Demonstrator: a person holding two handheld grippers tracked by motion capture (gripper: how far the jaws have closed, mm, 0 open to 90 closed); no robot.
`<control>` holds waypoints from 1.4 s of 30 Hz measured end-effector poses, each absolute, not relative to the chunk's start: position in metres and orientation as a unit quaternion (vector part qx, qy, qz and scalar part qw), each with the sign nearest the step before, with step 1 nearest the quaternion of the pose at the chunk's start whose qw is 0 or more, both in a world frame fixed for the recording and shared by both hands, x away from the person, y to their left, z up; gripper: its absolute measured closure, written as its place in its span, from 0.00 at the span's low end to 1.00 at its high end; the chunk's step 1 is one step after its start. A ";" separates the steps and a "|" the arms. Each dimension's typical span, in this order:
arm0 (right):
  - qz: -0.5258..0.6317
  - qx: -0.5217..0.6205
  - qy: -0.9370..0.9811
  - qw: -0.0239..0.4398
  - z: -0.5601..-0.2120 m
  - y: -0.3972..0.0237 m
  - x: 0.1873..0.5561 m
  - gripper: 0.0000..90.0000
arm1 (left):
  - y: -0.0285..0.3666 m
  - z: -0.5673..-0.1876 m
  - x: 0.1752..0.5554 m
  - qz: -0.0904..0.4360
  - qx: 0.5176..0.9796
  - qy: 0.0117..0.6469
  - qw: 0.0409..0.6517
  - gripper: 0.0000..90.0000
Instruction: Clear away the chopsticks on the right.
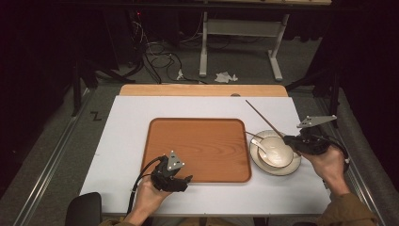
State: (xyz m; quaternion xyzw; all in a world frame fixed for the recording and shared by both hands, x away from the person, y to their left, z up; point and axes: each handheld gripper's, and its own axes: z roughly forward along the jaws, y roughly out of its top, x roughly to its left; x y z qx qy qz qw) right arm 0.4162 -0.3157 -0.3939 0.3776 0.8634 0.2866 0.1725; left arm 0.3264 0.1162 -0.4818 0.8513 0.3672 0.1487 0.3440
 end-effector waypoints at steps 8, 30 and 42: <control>0.292 0.367 0.867 0.170 -0.387 -0.292 0.392 0.95 | 0.111 -0.481 0.330 0.144 0.857 0.355 0.345 0.36; 0.308 0.352 0.878 0.108 -0.422 -0.212 0.371 0.94 | 0.109 -0.480 0.331 0.142 0.857 0.350 0.350 0.36; 0.268 0.361 0.887 0.107 -0.461 -0.182 0.385 0.94 | 0.108 -0.480 0.331 0.142 0.857 0.350 0.350 0.36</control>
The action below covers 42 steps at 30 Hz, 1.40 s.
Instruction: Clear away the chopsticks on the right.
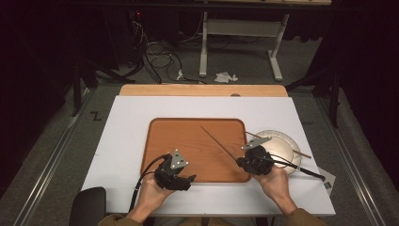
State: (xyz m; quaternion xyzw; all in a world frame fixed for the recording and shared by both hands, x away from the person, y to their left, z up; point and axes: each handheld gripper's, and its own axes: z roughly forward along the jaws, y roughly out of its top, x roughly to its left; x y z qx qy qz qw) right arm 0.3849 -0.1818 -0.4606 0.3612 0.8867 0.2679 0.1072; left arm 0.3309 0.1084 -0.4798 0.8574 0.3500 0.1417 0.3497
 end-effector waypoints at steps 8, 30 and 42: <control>0.258 0.371 0.885 0.114 -0.473 -0.174 0.395 0.94 | 0.106 -0.481 0.332 0.140 0.859 0.349 0.347 0.36; 0.226 0.417 0.873 0.113 -0.488 -0.179 0.405 0.90 | 0.107 -0.479 0.328 0.146 0.859 0.345 0.348 0.36; 0.223 0.416 0.874 0.114 -0.487 -0.178 0.404 0.86 | 0.106 -0.480 0.328 0.147 0.859 0.346 0.348 0.36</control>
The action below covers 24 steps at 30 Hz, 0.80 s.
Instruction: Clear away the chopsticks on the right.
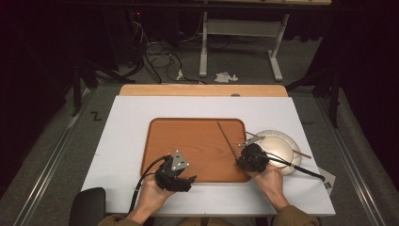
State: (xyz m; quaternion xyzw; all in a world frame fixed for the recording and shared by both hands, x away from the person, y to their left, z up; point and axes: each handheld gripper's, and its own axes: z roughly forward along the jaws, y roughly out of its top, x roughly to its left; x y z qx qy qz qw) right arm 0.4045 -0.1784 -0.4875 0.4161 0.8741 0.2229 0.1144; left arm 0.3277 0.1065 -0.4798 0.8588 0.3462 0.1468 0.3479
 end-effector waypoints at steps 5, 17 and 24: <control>0.222 0.413 0.875 0.118 -0.488 -0.178 0.404 0.82 | 0.106 -0.480 0.328 0.147 0.859 0.346 0.348 0.36; 0.274 0.394 0.873 0.089 -0.477 -0.180 0.392 0.68 | 0.108 -0.479 0.327 0.150 0.856 0.348 0.352 0.36; 0.313 0.362 0.875 0.079 -0.467 -0.184 0.380 0.55 | 0.108 -0.479 0.327 0.152 0.855 0.349 0.353 0.36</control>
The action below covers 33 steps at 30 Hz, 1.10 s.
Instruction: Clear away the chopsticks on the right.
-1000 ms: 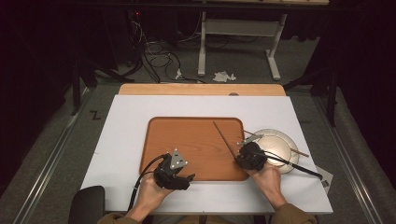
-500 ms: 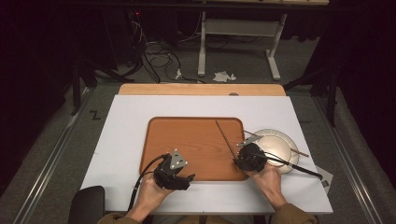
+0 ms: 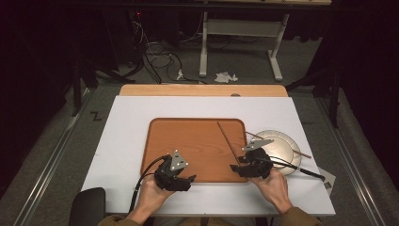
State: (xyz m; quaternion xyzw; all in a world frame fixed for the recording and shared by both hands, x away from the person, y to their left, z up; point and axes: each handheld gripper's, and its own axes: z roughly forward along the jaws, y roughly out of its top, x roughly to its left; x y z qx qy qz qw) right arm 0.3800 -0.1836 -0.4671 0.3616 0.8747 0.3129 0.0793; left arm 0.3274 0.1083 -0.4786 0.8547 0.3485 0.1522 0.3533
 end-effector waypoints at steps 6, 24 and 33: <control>0.323 0.339 0.881 0.072 -0.461 -0.190 0.368 0.49 | 0.109 -0.478 0.328 0.154 0.853 0.350 0.355 0.36; 0.356 0.355 0.851 0.153 -0.406 -0.257 0.358 0.33 | 0.110 -0.477 0.328 0.159 0.849 0.354 0.357 0.36; 0.352 0.395 0.825 0.200 -0.398 -0.299 0.368 0.43 | 0.112 -0.476 0.328 0.165 0.844 0.359 0.363 0.36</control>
